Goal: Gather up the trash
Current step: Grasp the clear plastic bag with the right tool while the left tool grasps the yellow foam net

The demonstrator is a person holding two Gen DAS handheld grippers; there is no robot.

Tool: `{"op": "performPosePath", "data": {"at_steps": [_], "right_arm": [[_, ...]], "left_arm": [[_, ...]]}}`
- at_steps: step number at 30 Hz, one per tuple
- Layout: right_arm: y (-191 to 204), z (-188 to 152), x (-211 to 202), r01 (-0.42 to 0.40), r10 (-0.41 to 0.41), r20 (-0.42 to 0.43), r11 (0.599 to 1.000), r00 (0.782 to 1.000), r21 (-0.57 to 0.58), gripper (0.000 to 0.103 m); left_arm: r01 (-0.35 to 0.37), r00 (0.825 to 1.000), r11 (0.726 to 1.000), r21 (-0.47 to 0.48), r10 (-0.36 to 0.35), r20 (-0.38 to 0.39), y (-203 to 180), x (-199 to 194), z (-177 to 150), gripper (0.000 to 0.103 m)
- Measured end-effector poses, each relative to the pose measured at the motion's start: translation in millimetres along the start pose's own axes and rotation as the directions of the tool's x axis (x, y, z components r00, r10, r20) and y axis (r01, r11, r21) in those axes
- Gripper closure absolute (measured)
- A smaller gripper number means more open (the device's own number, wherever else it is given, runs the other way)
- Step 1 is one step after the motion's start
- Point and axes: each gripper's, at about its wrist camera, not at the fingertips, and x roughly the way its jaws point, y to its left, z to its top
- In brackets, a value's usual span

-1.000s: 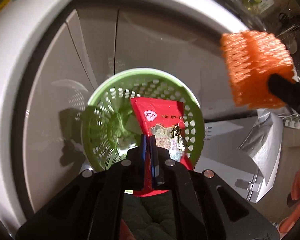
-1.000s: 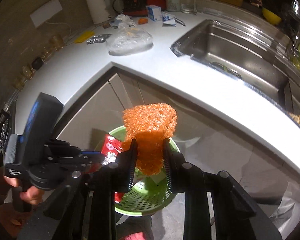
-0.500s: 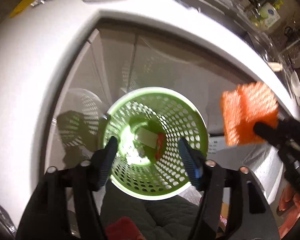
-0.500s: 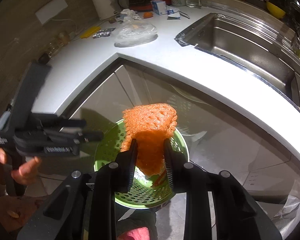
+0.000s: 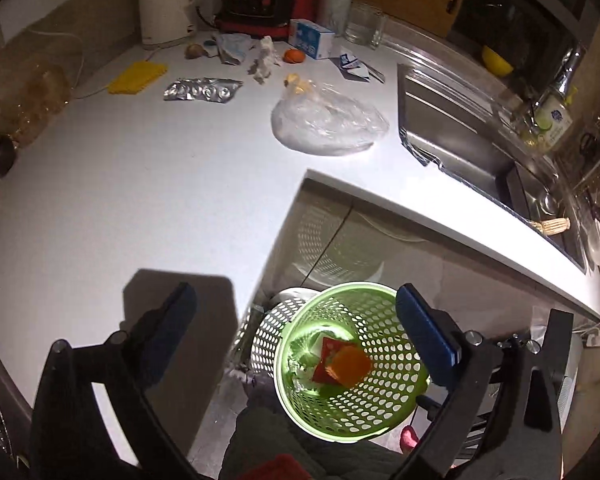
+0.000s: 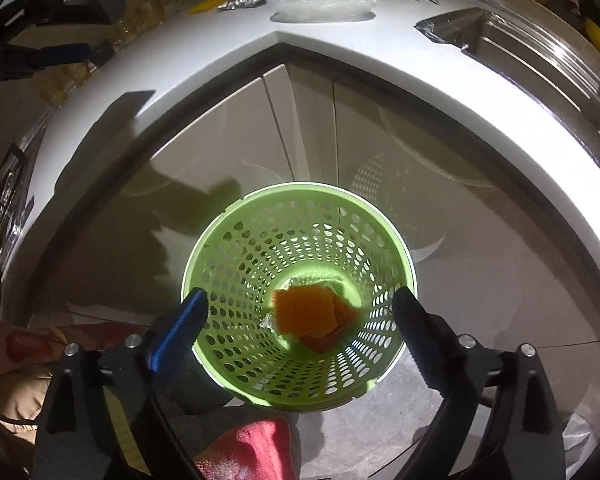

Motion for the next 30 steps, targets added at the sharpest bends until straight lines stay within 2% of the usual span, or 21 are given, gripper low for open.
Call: {"op": "performPosePath", "data": {"at_steps": [4,7,15,20,23,27,30], "right_arm": [[-5.2,16.6,-13.3,0.014,-0.016,0.058,0.999,0.998,0.035,0.002],[-8.0,40.1,-28.2,0.037,-0.043,0.125,0.998,0.991,0.047,0.002],[-13.7,140.9,-35.6,0.068,-0.092,0.273,0.993,0.958,0.097,0.002],[-18.3,209.5,-5.3,0.091,-0.123,0.275,0.988,0.953,0.128,0.002],[-22.2,238.9,17.3,0.083,-0.123,0.261,0.984,0.957,0.159,0.002],[-22.9,262.7,46.2,0.084,-0.124,0.213,0.978,0.969,0.188,0.002],[-21.7,272.8,66.4,0.095,-0.126,0.17,0.979,0.977,0.183,0.002]], "left_arm": [[-0.017,1.0,1.0,-0.019,0.017,0.008,13.2,1.5,10.4,0.008],[-0.009,0.999,0.999,-0.032,0.01,0.032,26.7,-3.9,23.8,0.008],[-0.013,0.995,0.996,-0.092,0.022,0.094,67.0,4.8,72.7,0.008],[-0.024,0.992,0.987,-0.159,0.042,0.115,100.0,20.3,102.2,0.008],[-0.021,0.987,0.983,-0.18,0.049,0.152,118.5,30.6,122.6,0.008],[-0.013,0.973,0.996,-0.089,0.033,0.229,134.0,48.8,148.6,0.008],[-0.029,0.963,0.999,0.023,0.021,0.269,140.8,61.9,165.0,0.008]]}}
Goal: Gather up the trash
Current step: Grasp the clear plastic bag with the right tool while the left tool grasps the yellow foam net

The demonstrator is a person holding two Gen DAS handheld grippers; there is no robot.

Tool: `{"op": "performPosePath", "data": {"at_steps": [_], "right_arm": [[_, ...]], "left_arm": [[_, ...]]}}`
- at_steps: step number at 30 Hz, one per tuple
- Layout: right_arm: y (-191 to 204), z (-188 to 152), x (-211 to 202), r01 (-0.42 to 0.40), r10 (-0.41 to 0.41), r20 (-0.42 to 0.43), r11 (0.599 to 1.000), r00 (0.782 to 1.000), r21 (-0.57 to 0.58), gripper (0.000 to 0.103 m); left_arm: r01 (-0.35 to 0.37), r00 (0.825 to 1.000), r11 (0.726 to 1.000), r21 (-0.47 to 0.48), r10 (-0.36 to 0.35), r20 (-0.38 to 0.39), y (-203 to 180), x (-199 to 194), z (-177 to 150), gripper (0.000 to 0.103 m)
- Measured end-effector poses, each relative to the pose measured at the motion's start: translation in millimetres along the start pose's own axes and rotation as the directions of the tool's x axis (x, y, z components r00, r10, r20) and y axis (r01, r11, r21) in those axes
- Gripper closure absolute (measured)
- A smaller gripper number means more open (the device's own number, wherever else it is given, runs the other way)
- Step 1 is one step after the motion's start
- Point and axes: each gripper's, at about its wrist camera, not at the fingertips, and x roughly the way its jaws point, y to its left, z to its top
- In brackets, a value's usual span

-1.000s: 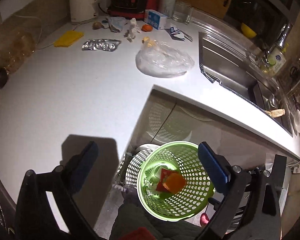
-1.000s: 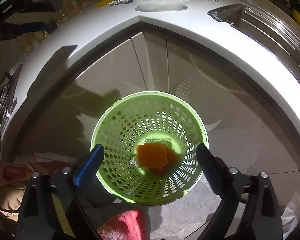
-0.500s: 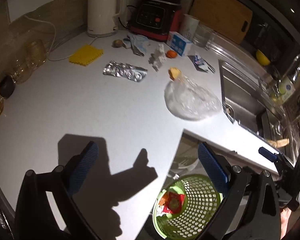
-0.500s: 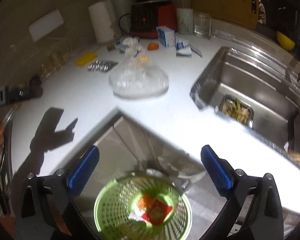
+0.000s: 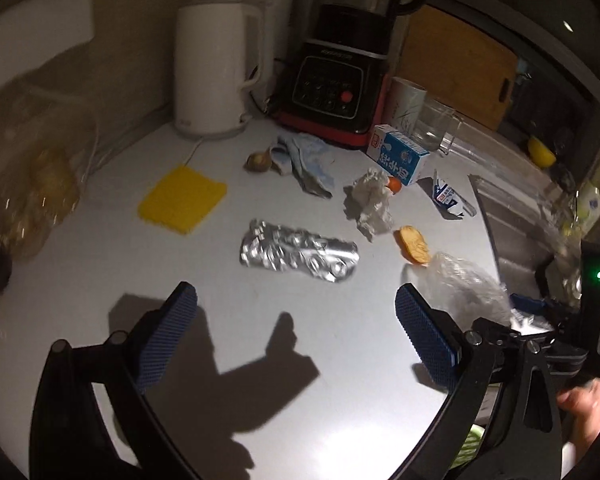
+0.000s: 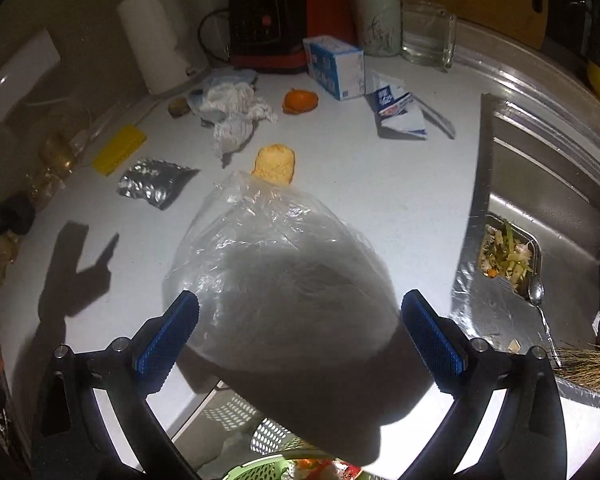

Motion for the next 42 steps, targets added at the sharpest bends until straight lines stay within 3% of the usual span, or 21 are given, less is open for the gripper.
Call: {"op": "performPosePath", "data": {"at_steps": [3,5,7,9,12,16,21,25,29,35,38,41,42], "right_arm": [[4.9,0.6,11.8,0.0,-0.001,-0.02,1.0,1.0,-0.021,0.006],[7.8,-0.5,17.6,-0.01,0.008,-0.041,0.999,0.999,-0.042,0.025],[8.0,-1.0,21.3,-0.033,0.03,-0.062,0.999,0.998,-0.038,0.053],[6.8,-1.1,21.9,-0.064,0.061,-0.076,0.998,0.995,-0.028,0.071],[5.1,-1.3,17.8,-0.101,0.1,-0.082,0.995,0.992,-0.006,0.085],[6.0,1.8,1.2,-0.118,0.118,-0.052,0.993,0.992,0.007,0.086],[19.2,17.5,-22.9,-0.083,0.083,0.018,0.996,0.996,-0.031,0.086],[42.0,38.0,-29.4,-0.04,0.047,0.072,0.994,0.996,-0.099,0.086],[63.8,59.2,-16.3,-0.042,0.053,0.096,0.992,0.994,-0.116,0.086],[97.5,90.7,11.9,-0.085,0.1,0.11,0.988,0.989,-0.133,0.086],[112.4,103.6,24.9,-0.096,0.112,0.11,0.985,0.988,-0.143,0.086],[125.3,118.5,40.8,-0.112,0.128,0.106,0.984,0.986,-0.139,0.086],[128.4,121.3,44.6,-0.113,0.128,0.103,0.984,0.986,-0.14,0.086]], "left_arm": [[0.004,1.0,0.997,0.078,-0.003,-0.016,10.6,19.1,9.1,0.008],[0.013,1.0,0.994,0.104,-0.01,-0.029,20.1,27.5,12.7,0.008],[-0.009,0.999,0.994,0.105,0.013,-0.033,31.6,35.5,16.1,0.008],[-0.026,0.999,0.997,0.074,0.029,-0.04,46.4,43.3,20.3,0.008],[-0.051,0.997,0.999,-0.016,0.05,-0.061,72.4,57.8,29.1,0.008],[-0.12,0.989,0.982,-0.146,0.105,-0.106,102.7,85.6,42.6,0.008],[-0.209,0.974,0.921,-0.328,0.164,-0.159,121.8,117.5,59.0,0.008],[-0.292,0.951,0.873,-0.391,0.222,-0.215,127.1,139.2,64.4,0.008],[-0.325,0.938,0.834,-0.445,0.223,-0.267,133.9,158.8,63.4,0.01],[-0.365,0.922,0.824,-0.433,0.257,-0.289,131.8,173.8,65.7,0.021],[-0.373,0.92,0.824,-0.426,0.271,-0.282,128.5,178.0,69.0,0.031],[-0.348,0.93,0.837,-0.422,0.252,-0.267,123.4,179.4,75.0,0.055],[-0.326,0.937,0.846,-0.421,0.23,-0.261,120.9,179.6,76.7,0.069]]}}
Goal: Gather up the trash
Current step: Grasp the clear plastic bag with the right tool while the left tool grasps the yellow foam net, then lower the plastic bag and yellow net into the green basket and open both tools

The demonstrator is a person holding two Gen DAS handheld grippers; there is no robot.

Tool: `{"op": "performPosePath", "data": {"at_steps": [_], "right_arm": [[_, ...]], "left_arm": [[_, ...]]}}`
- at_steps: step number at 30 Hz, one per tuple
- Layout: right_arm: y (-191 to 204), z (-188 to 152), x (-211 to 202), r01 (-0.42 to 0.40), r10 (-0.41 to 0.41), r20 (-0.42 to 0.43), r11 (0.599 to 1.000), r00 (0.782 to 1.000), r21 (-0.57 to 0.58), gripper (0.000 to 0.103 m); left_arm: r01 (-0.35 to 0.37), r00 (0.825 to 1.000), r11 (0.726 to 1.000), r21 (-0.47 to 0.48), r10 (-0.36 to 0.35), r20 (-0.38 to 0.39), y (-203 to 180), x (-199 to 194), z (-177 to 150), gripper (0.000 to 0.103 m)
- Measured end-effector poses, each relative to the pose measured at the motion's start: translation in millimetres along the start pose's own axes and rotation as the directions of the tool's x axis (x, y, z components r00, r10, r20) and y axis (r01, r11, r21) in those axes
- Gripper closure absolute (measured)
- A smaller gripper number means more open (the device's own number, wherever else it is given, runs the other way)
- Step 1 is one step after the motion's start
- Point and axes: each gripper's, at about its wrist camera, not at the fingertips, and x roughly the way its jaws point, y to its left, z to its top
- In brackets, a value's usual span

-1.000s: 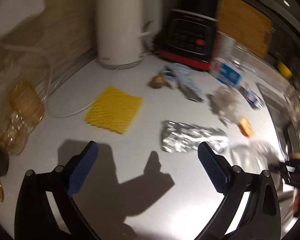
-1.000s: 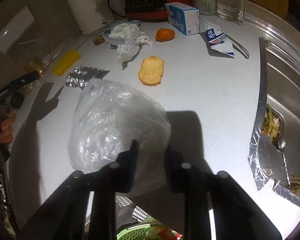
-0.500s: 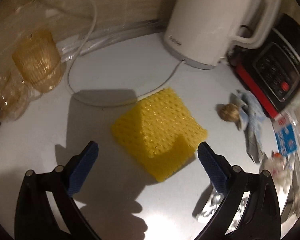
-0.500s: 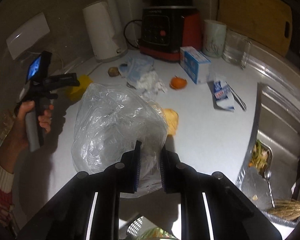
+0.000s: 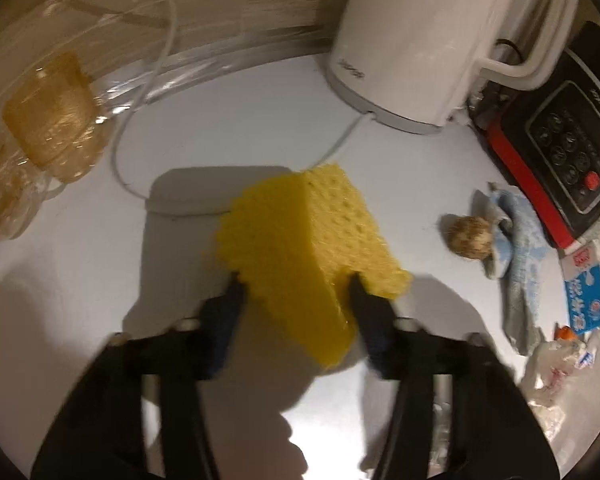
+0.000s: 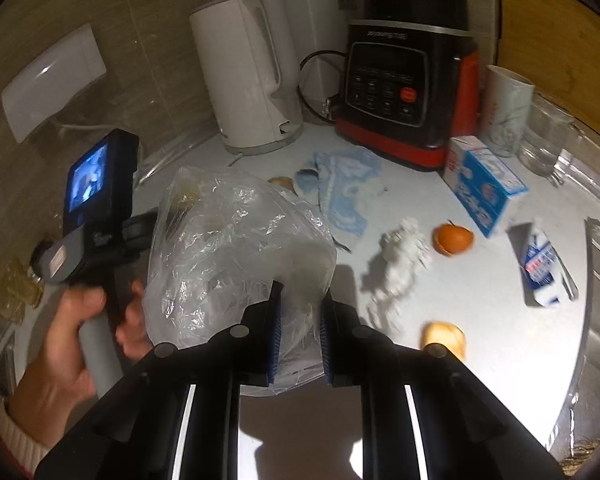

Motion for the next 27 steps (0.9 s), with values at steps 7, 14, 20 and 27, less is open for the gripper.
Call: {"op": "performPosePath", "data": {"at_steps": [7,14,20,27], "right_arm": [[6.4,8.4,16.1,-0.002,0.002,-0.011,1.0,1.0,-0.003,0.086],[1.2,1.0,-0.4,-0.006,0.007,-0.009,1.0,1.0,0.007,0.086],[2.7,-10.1,-53.8,-0.011,0.012,0.045,1.0,0.999,-0.013,0.086],[-11.6,-55.5,-133.4,0.035,-0.032,0.09,0.999,0.995,-0.032,0.086]], "left_arm": [[0.014,0.999,0.998,0.057,-0.015,0.028,-12.3,-4.2,0.4,0.092],[0.028,0.995,0.996,0.087,-0.036,0.092,-7.0,-40.8,-6.3,0.093],[0.048,0.983,0.989,0.138,-0.071,0.169,-3.2,-119.1,-29.3,0.093],[0.106,0.98,0.951,0.291,-0.149,0.132,-28.7,-201.5,-116.2,0.093]]}}
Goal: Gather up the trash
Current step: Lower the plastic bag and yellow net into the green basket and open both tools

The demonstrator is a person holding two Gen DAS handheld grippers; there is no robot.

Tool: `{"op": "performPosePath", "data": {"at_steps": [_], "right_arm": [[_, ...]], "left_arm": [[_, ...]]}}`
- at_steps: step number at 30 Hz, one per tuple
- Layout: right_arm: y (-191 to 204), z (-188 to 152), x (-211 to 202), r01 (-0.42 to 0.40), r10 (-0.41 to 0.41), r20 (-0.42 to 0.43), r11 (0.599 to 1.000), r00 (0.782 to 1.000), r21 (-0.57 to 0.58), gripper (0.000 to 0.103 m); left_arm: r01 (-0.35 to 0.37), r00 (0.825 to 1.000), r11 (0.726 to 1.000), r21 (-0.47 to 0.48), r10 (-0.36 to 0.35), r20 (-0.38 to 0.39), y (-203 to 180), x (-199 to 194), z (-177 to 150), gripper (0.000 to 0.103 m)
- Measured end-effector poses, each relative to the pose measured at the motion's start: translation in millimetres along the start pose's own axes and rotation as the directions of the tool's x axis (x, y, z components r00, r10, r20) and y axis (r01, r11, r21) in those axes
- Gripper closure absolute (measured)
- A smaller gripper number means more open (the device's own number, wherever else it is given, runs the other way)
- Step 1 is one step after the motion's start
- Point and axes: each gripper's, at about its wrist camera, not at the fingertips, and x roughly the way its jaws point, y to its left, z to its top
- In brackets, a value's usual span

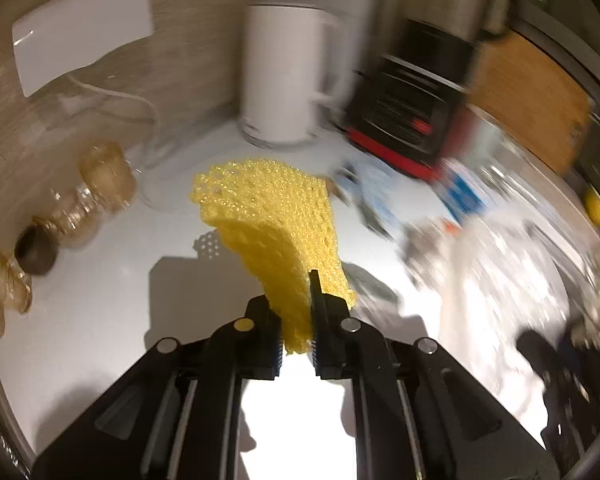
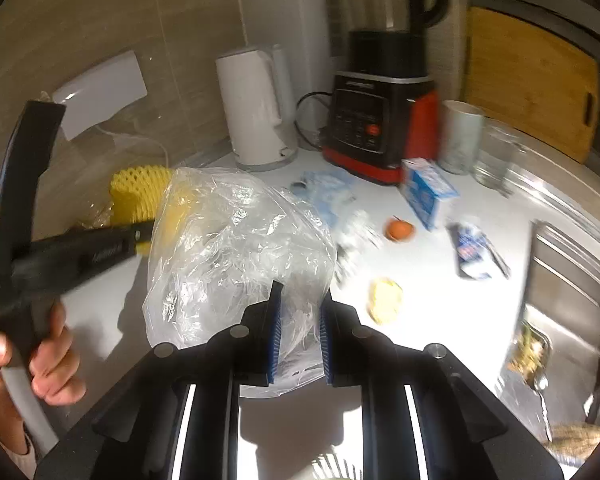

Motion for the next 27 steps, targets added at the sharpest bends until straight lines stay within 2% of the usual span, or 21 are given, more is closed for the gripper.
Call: {"op": "performPosePath", "data": {"at_steps": [4,7,11,13,14,20,24,26,27], "right_arm": [[-21.9,-42.4,-47.7,0.051,-0.051,-0.009,0.999,0.999,-0.006,0.085],[-42.3,-83.2,-82.3,0.098,-0.098,-0.033,0.995,0.995,-0.001,0.084],[-71.6,-152.6,-114.1,0.15,-0.144,-0.118,0.988,0.982,0.044,0.084],[-79.9,-181.5,-120.4,0.162,-0.15,-0.161,0.985,0.976,0.066,0.084],[-85.5,-200.4,-124.2,0.168,-0.15,-0.19,0.982,0.97,0.082,0.084],[-97.6,-260.7,-140.1,0.184,-0.146,-0.266,0.975,0.953,0.125,0.084],[-99.7,-276.6,-145.6,0.186,-0.143,-0.283,0.974,0.949,0.13,0.084],[-99.9,-282.1,-148.7,0.186,-0.143,-0.286,0.974,0.947,0.128,0.084],[-99.8,-283.9,-149.6,0.184,-0.141,-0.287,0.975,0.948,0.128,0.084]], "left_arm": [[0.076,0.996,0.994,0.077,-0.072,-0.05,-39.6,-34.0,-53.5,0.093],[0.133,0.986,0.979,0.151,-0.116,-0.116,-72.6,-48.8,-100.5,0.093],[0.254,0.956,0.935,0.246,-0.204,-0.211,-112.8,-60.2,-169.8,0.092],[0.303,0.934,0.913,0.273,-0.228,-0.277,-133.2,-62.2,-203.7,0.093],[0.338,0.916,0.897,0.287,-0.243,-0.319,-143.0,-60.7,-221.8,0.092],[0.367,0.875,0.857,0.362,-0.185,-0.448,-175.7,-49.5,-289.6,0.092],[0.361,0.847,0.854,0.376,-0.132,-0.514,-181.0,-37.6,-318.4,0.091],[0.359,0.833,0.854,0.377,-0.111,-0.542,-180.6,-36.1,-328.0,0.088],[0.355,0.829,0.857,0.374,-0.104,-0.549,-179.8,-37.0,-331.0,0.083]]}}
